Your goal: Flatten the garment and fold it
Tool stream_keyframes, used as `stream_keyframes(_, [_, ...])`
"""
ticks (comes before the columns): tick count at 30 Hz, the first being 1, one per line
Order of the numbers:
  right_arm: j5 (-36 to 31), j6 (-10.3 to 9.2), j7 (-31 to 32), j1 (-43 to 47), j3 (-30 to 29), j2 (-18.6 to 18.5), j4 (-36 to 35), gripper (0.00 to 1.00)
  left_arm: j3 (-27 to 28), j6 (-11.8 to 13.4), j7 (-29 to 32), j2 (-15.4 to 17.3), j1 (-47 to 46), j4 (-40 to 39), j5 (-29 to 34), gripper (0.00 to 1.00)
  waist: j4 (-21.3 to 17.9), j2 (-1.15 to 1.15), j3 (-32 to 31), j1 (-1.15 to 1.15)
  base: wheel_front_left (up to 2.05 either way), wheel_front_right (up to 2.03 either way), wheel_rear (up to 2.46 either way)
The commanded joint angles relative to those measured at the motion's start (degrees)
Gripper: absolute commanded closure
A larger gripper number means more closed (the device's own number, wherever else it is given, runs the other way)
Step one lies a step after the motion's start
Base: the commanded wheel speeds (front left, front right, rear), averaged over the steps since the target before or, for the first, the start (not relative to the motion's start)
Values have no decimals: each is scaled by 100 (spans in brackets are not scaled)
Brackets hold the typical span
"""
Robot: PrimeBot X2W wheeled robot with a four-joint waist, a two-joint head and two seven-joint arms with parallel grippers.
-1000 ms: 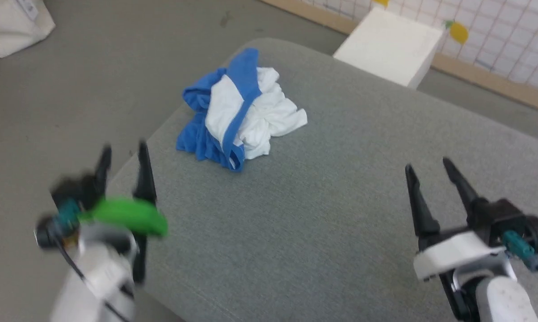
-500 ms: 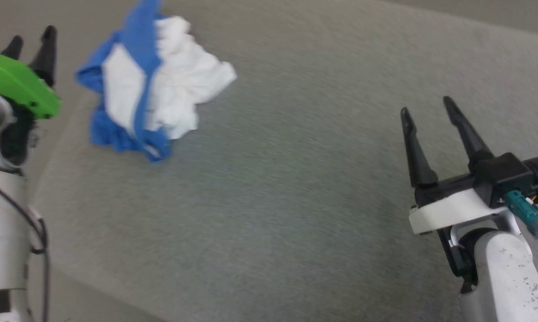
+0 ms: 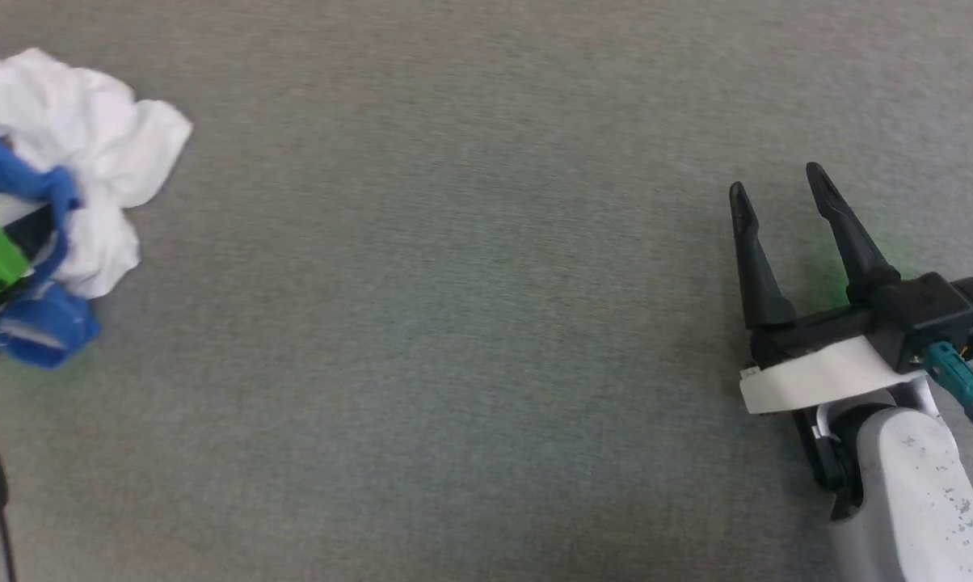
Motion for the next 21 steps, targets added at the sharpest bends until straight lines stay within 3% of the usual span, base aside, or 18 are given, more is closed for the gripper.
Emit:
stream_keyframes(1, [40, -9, -48, -80, -26, -5, 70, 0, -169, 57, 215, -229, 377, 138, -42, 0, -284, -1, 97, 0, 0, 0, 0])
stream_keyframes(2, [63, -9, -80, -69, -33, -5, 124, 0, -204, 47, 300, -230, 464, 77, -49, 22, -269, -1, -26, 0, 0, 0, 0])
stream_keyframes(3, [85, -9, -98, -55, -36, -5, 163, 0, -208, 50, 331, -217, 518, 19, -54, 53, -258, -1, -120, 0, 0, 0, 0])
stream_keyframes(4, [112, -9, -130, -32, -38, -5, 224, 0, -232, 15, 292, -176, 568, -70, -12, 100, -241, -1, -282, 0, 0, 0, 0])
stream_keyframes(7, [203, -9, -202, 45, -46, -5, 374, 0, -215, -58, -384, 60, 611, -387, 325, 100, -225, -1, -723, 0, 0, 0, 0])
stream_keyframes(13, [412, -9, -337, 346, -84, -5, 695, 0, -213, -331, -2430, 366, 329, -958, 1114, 100, -276, -1, -1802, 0, 0, 0, 0])
stream_keyframes(16, [534, -9, -397, 557, -177, -5, 810, 0, -318, -375, -3184, 370, 53, -1177, 1427, 100, -368, -1, -2280, 0, 0, 0, 0])
stream_keyframes(21, [679, -9, -450, 904, -342, -5, 853, 0, -738, -460, -3749, 129, -487, -1611, 1763, 100, -572, -1, -2756, 0, 0, 0, 0])
